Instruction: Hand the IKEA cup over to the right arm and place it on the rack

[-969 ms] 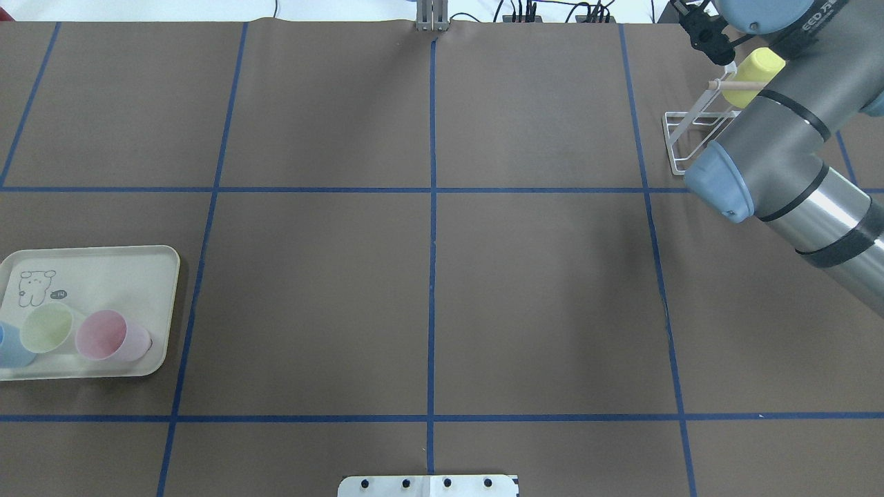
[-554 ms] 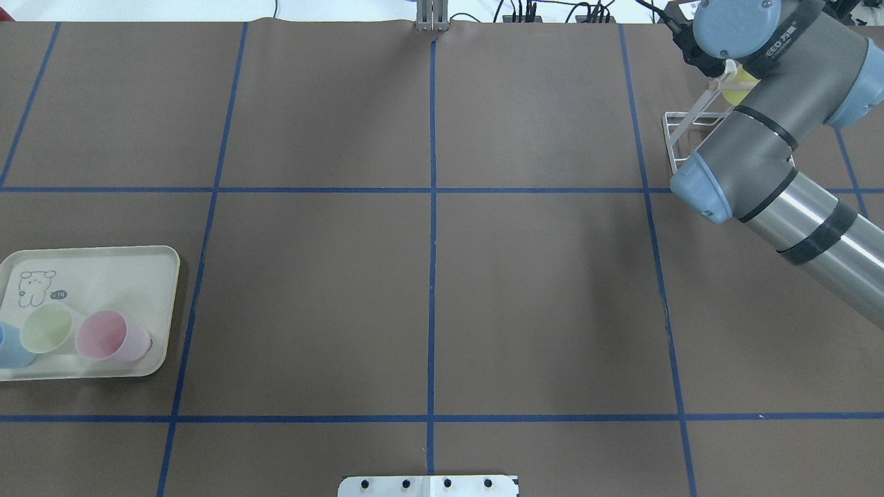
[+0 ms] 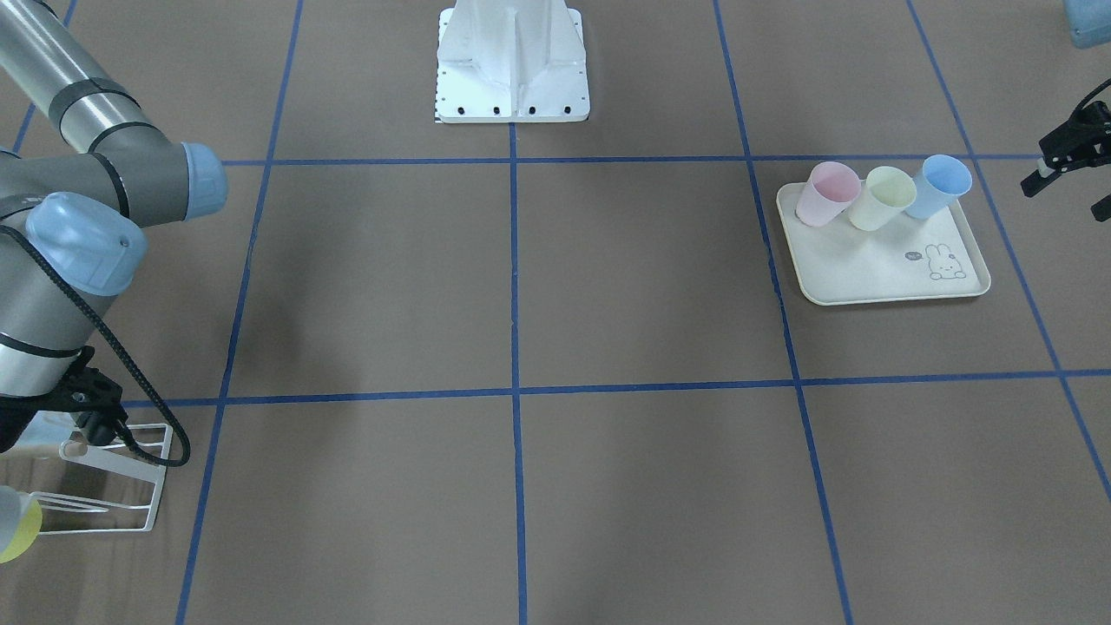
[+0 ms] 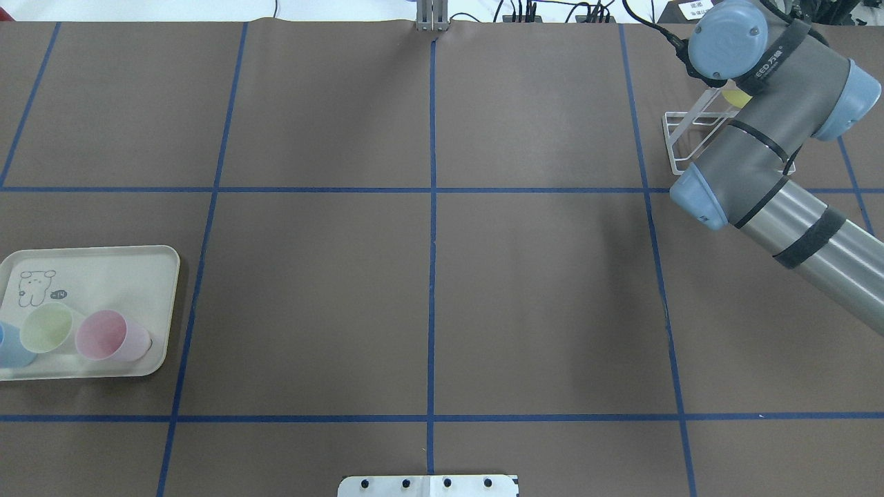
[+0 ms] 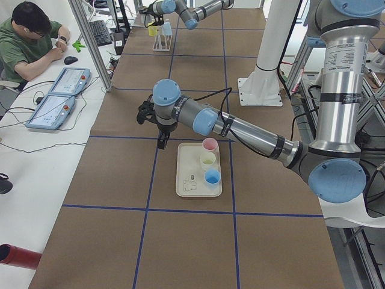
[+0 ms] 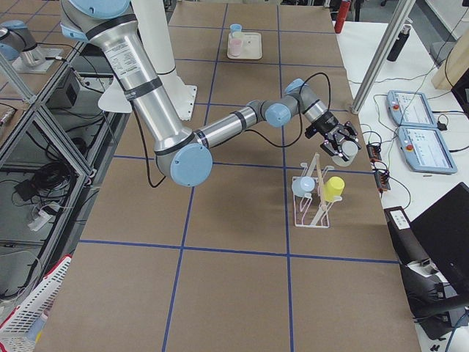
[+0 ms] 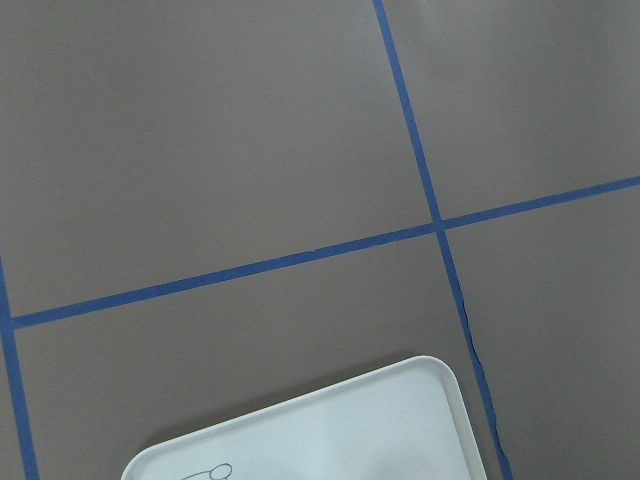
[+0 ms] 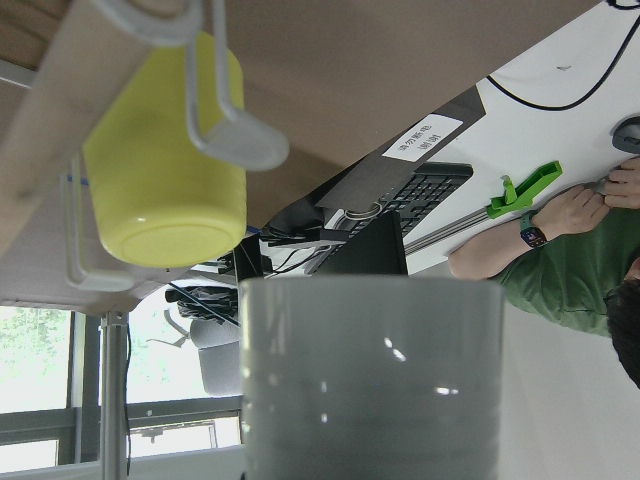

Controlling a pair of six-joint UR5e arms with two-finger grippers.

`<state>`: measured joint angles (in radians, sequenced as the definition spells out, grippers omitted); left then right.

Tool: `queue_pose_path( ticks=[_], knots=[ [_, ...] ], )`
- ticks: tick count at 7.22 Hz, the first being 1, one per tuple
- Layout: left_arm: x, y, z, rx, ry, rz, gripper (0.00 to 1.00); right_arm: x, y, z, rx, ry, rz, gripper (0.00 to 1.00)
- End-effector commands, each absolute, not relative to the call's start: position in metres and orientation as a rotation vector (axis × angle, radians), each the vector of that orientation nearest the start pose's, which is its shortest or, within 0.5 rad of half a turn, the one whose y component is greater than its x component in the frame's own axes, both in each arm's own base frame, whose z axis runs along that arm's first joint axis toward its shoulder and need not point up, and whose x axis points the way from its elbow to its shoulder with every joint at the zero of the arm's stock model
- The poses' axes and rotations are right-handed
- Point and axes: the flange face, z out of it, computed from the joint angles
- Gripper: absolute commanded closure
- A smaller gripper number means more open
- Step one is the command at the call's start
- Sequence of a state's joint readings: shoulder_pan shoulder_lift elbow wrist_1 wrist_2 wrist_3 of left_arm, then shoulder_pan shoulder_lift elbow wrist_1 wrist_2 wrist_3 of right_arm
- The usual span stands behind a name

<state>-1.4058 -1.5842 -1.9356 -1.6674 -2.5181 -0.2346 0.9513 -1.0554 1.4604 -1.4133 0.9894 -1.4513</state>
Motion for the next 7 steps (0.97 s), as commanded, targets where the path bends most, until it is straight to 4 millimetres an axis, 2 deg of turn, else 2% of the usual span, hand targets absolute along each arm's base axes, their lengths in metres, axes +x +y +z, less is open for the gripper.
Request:
queue_pose_path(
  ticks=[1,2,3,4,7],
  knots=[
    [0.029,-0.490,0.450,0.242,0.997,0.161,0.00,-0.267,-0.676,0.409,0.276,0.876,-1.807,0.46],
    [0.029,-0.490,0.449,0.244,0.997,0.162,0.00,-0.269,-0.675,0.410,0.273,0.878,-1.811,0.45],
    [0.029,-0.491,0.449,0.244,0.997,0.162,0.00,-0.267,-0.670,0.423,0.251,0.884,-1.817,0.44],
    [0.030,-0.491,0.449,0.243,0.997,0.163,0.00,-0.268,-0.668,0.426,0.245,0.887,-1.819,0.43],
    [0.030,-0.492,0.449,0.241,0.997,0.161,0.00,-0.275,-0.666,0.425,0.250,0.887,-1.825,0.40]
  ],
)
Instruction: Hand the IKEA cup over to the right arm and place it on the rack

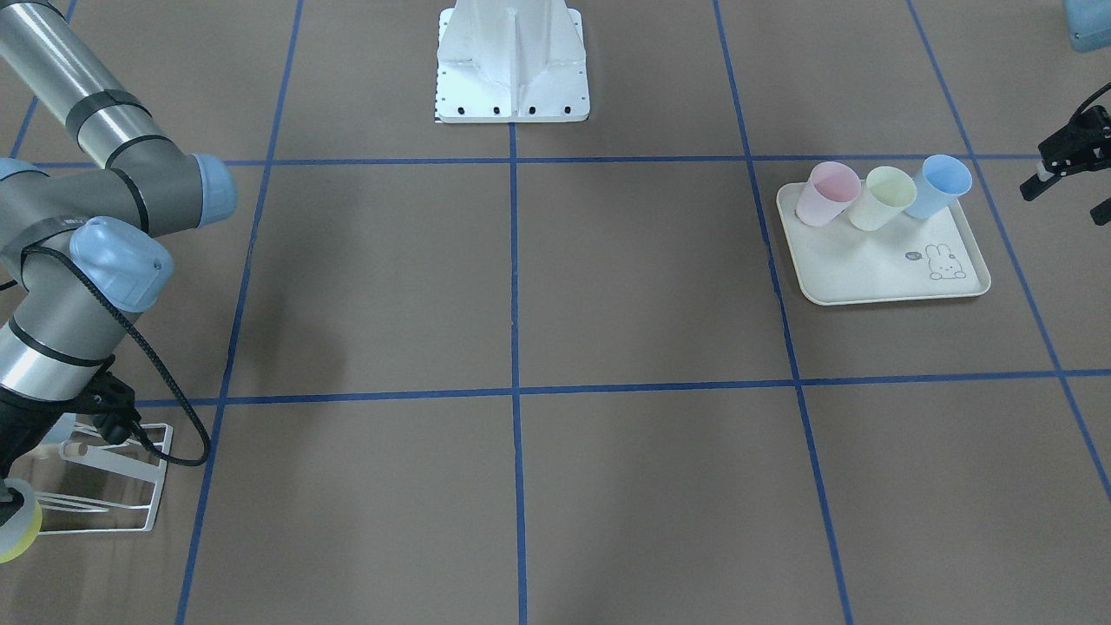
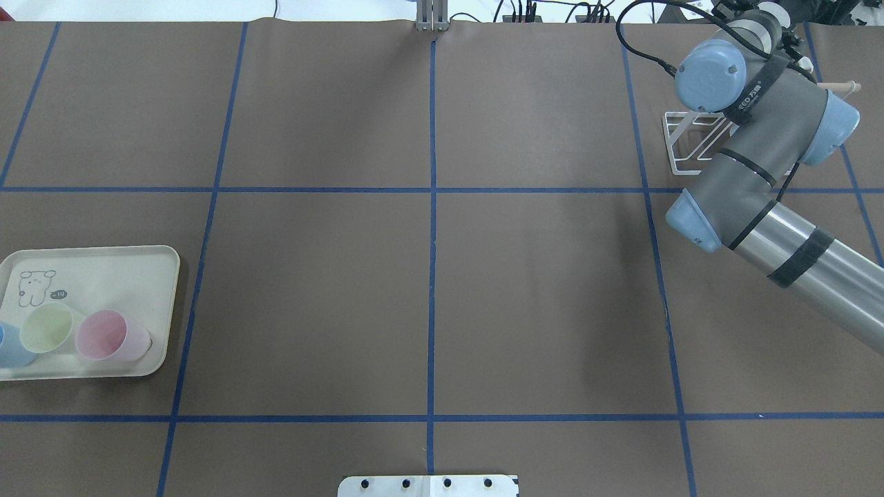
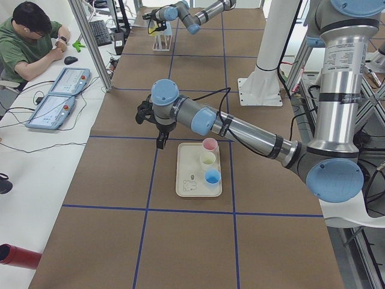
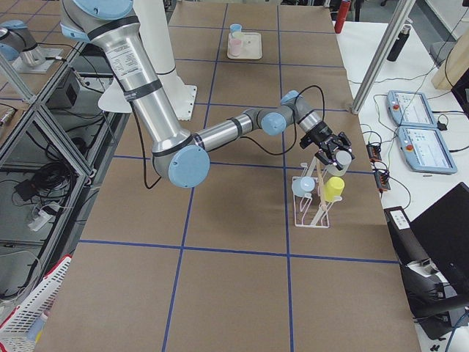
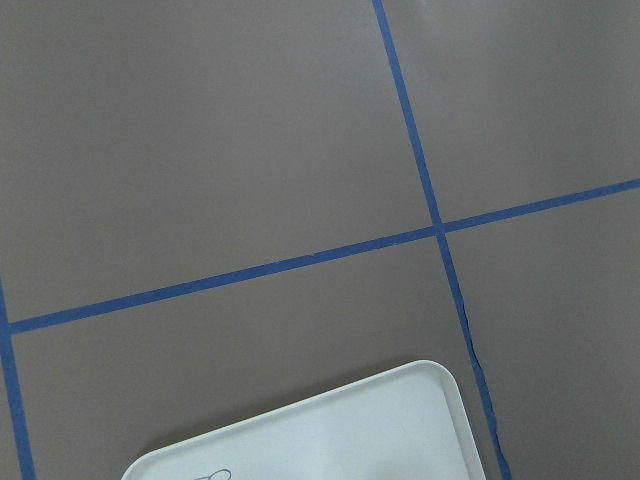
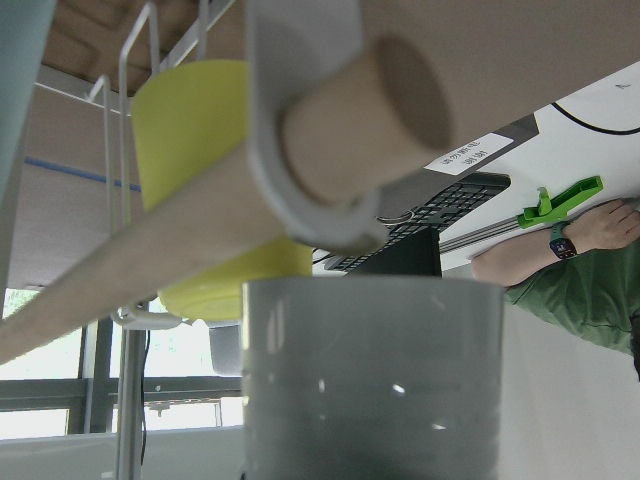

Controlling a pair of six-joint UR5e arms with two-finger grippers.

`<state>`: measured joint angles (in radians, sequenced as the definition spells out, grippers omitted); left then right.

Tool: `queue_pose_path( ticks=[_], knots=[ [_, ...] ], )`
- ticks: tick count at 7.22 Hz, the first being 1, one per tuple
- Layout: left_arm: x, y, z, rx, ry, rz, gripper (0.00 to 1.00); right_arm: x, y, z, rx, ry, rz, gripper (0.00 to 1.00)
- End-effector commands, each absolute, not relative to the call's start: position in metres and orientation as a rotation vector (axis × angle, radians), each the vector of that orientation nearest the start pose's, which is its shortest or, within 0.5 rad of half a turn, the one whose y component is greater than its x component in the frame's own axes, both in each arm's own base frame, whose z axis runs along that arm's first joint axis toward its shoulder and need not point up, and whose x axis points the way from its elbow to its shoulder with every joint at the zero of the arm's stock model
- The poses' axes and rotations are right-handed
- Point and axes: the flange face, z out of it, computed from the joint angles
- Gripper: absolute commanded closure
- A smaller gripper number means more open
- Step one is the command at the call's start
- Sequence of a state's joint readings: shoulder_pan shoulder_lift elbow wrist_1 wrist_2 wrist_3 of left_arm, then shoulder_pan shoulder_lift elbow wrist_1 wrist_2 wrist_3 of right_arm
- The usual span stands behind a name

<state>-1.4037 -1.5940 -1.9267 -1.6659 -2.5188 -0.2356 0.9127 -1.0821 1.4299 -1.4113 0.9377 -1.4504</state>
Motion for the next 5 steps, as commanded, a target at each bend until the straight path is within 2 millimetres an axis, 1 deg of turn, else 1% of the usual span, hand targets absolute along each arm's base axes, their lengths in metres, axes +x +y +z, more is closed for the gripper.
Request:
queue_pose_path(
  ticks=[1,5],
  knots=[
    [0.0300,-0.4926,0.4505,0.239,0.997,0.160,0.00,-0.2778,-0.6657,0.4282,0.246,0.888,-1.826,0.39],
    [0.0309,-0.4929,0.4498,0.238,0.999,0.162,0.00,-0.2878,-0.6626,0.4244,0.256,0.899,-1.823,0.35]
  ],
)
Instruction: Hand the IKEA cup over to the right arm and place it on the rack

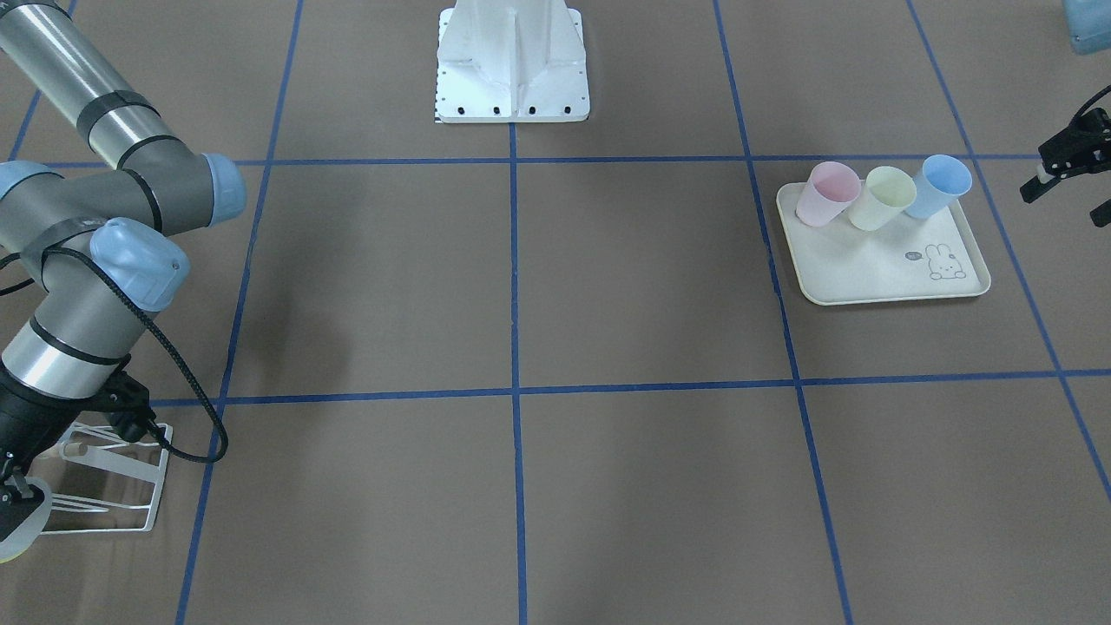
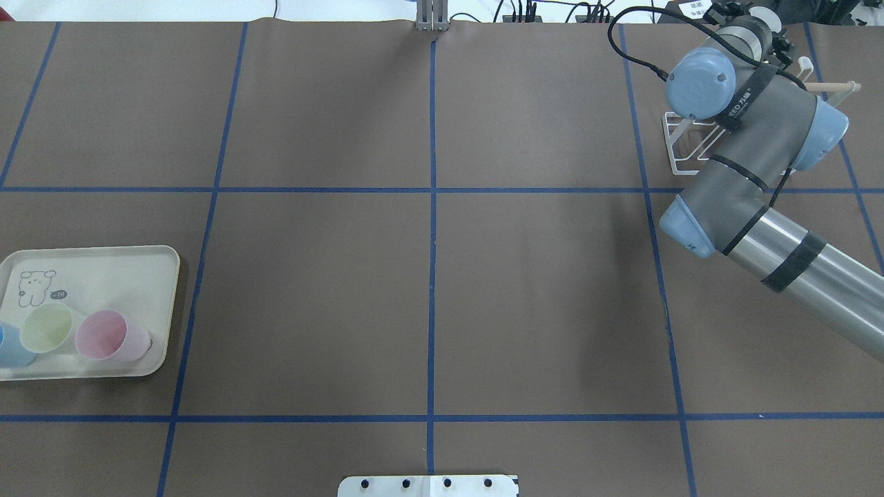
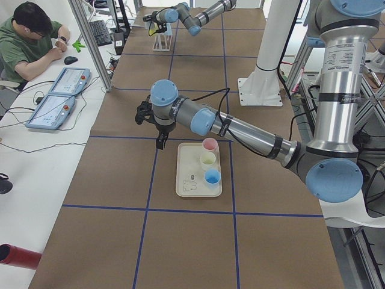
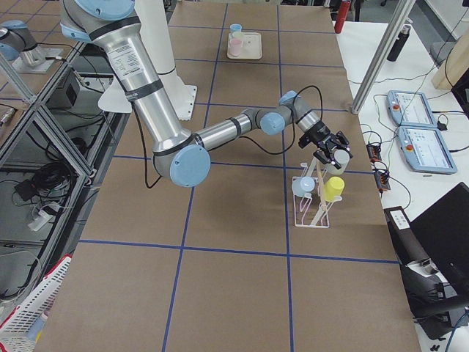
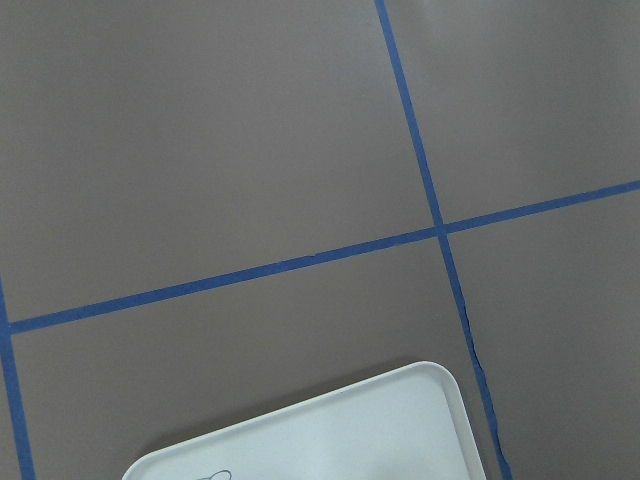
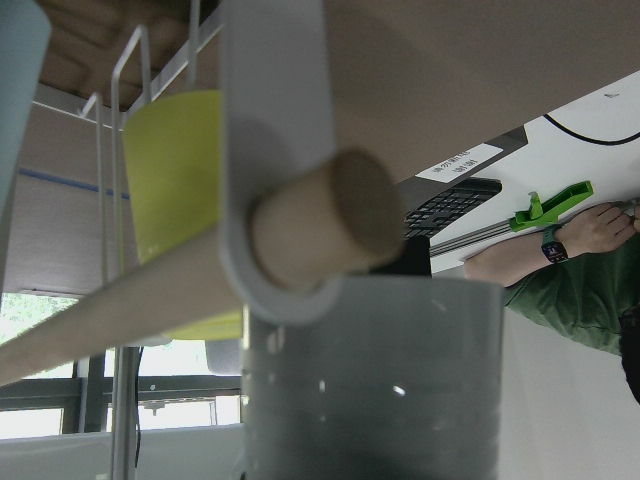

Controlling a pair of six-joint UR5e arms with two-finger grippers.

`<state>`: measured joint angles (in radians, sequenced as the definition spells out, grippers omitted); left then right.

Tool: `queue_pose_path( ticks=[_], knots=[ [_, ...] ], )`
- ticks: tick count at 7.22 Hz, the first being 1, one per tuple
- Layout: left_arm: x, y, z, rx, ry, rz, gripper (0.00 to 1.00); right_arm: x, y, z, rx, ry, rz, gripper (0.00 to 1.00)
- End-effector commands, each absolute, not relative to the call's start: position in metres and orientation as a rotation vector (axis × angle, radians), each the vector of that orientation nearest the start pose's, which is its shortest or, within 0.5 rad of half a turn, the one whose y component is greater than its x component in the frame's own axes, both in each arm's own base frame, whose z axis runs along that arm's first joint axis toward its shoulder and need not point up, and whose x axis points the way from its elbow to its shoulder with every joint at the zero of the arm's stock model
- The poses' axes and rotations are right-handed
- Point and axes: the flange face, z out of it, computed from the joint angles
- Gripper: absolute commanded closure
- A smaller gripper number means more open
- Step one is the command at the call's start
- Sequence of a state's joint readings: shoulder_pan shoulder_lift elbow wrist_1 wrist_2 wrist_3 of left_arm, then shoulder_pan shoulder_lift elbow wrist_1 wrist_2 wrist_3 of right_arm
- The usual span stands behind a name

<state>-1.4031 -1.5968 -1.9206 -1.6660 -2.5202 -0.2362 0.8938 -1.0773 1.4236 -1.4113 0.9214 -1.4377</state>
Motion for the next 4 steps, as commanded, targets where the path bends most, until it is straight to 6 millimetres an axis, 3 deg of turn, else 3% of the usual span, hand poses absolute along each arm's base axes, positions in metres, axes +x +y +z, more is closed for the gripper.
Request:
queue_pose_path(
  ticks=[1,3,4],
  knots=[
    [0.0309,-0.4929,0.4498,0.238,0.999,0.161,0.00,-0.2888,-0.6622,0.4244,0.257,0.899,-1.823,0.27],
    [0.0310,-0.4934,0.4480,0.233,1.003,0.141,0.00,-0.2902,-0.6620,0.4234,0.261,0.897,-1.822,0.01],
    [0.0311,-0.4937,0.4472,0.234,1.005,0.140,0.00,-0.2901,-0.6620,0.4234,0.261,0.898,-1.821,0.01]
  ],
)
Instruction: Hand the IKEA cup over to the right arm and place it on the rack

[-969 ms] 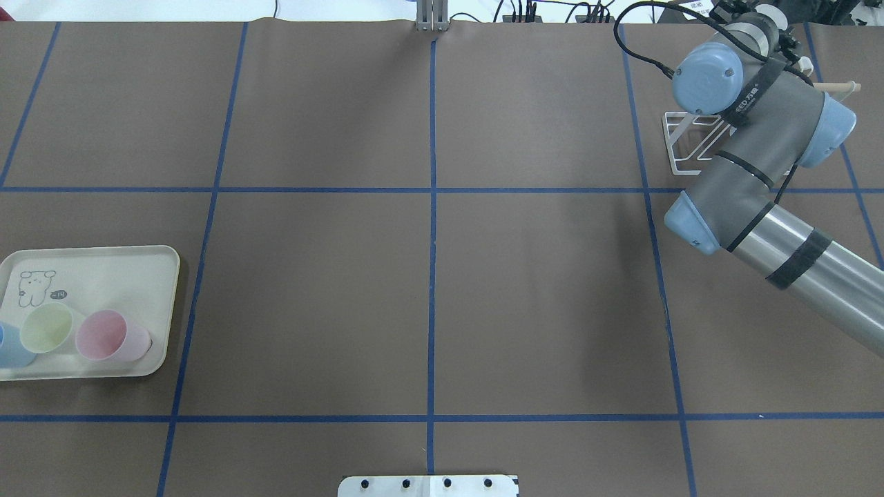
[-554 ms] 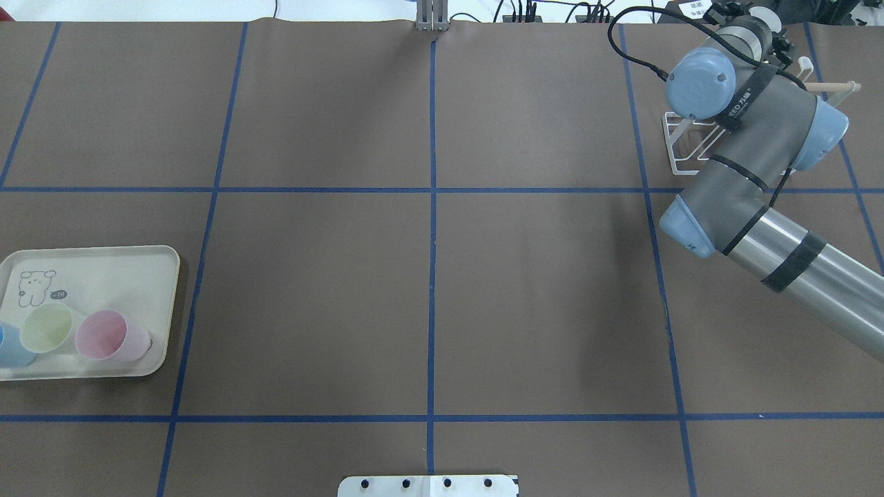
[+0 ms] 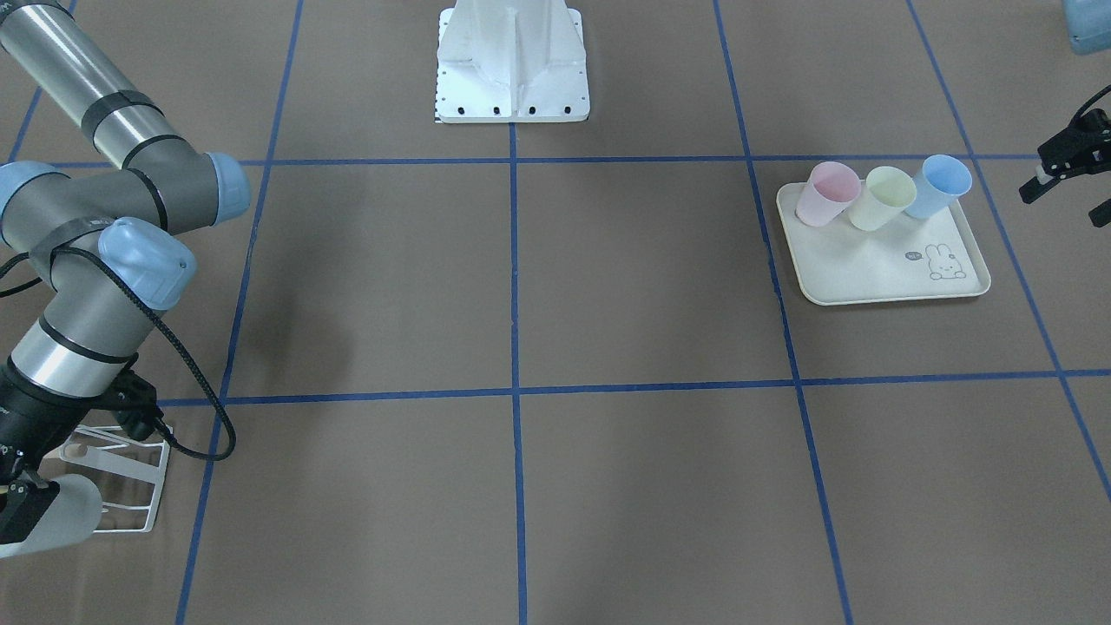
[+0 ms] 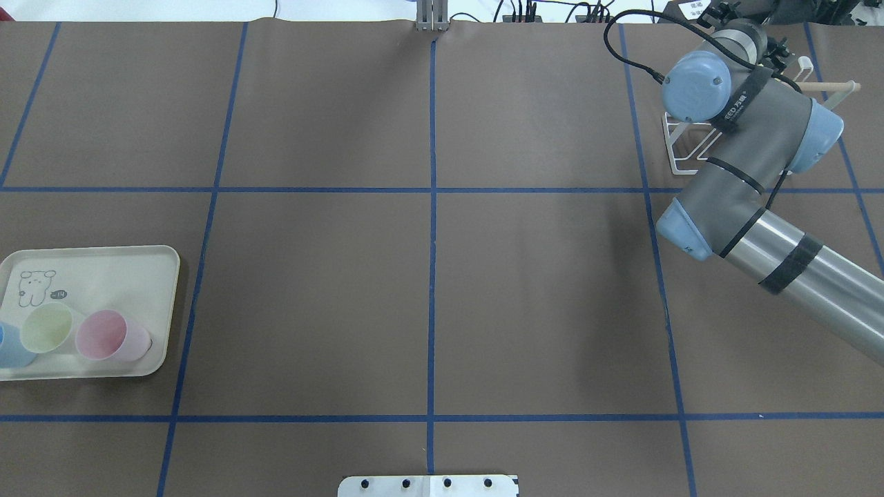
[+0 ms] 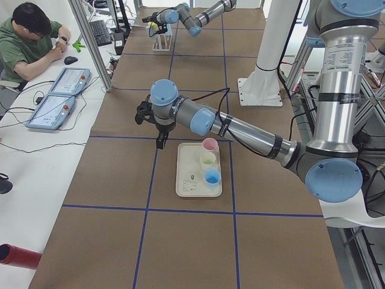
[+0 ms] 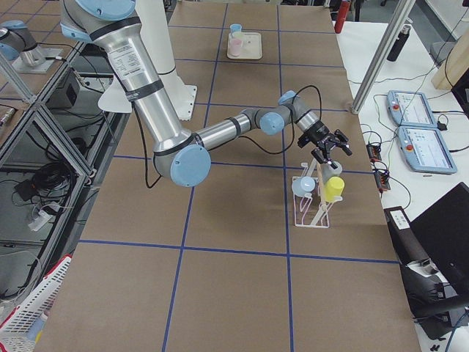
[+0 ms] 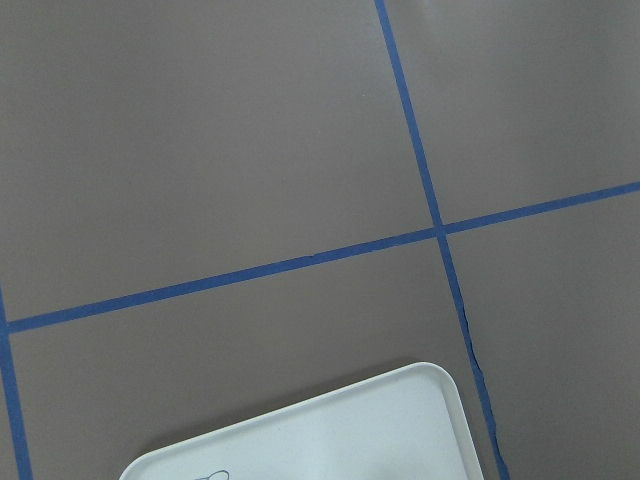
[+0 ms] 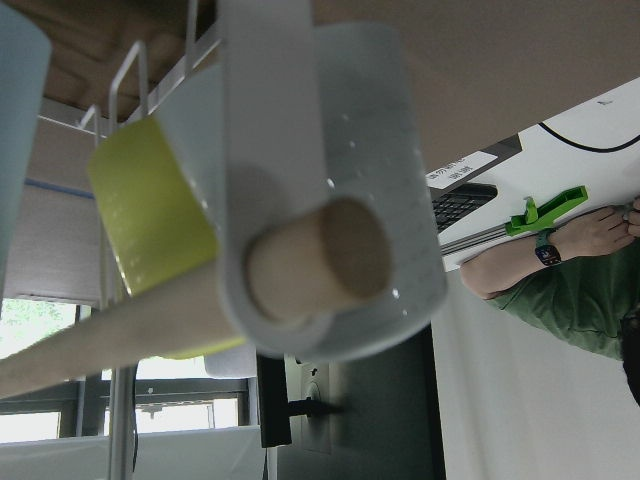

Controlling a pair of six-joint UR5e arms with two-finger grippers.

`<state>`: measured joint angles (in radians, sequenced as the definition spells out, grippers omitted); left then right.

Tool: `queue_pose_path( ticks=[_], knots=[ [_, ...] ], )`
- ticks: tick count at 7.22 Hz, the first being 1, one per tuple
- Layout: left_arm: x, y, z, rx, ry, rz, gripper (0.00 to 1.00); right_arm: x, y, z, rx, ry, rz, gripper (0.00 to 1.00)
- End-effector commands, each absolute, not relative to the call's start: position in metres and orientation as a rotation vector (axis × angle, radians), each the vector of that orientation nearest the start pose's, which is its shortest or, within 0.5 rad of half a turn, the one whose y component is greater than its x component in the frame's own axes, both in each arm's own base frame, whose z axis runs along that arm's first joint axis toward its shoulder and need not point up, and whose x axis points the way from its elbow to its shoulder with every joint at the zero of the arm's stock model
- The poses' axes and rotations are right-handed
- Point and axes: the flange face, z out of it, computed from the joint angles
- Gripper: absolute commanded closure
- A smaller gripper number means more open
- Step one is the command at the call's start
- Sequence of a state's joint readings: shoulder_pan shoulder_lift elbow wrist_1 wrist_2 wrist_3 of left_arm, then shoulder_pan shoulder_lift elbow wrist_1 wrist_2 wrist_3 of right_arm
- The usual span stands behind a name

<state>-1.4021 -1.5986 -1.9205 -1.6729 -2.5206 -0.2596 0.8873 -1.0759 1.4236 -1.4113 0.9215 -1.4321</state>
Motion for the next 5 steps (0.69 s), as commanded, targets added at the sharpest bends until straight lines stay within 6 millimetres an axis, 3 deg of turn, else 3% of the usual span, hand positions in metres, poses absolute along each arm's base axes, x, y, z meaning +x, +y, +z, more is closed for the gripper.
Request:
queue_pose_path(
  ticks=[1,3,5],
  knots=[
    [0.031,-0.493,0.447,0.234,1.005,0.140,0.00,-0.290,-0.662,0.423,0.263,0.897,-1.821,0.01],
    [0.031,-0.493,0.445,0.240,1.004,0.143,0.00,-0.287,-0.662,0.398,0.327,0.888,-1.773,0.01],
    [0.029,-0.493,0.444,0.264,0.974,0.151,0.00,-0.272,-0.656,0.366,0.503,0.734,-1.651,0.01]
  ],
)
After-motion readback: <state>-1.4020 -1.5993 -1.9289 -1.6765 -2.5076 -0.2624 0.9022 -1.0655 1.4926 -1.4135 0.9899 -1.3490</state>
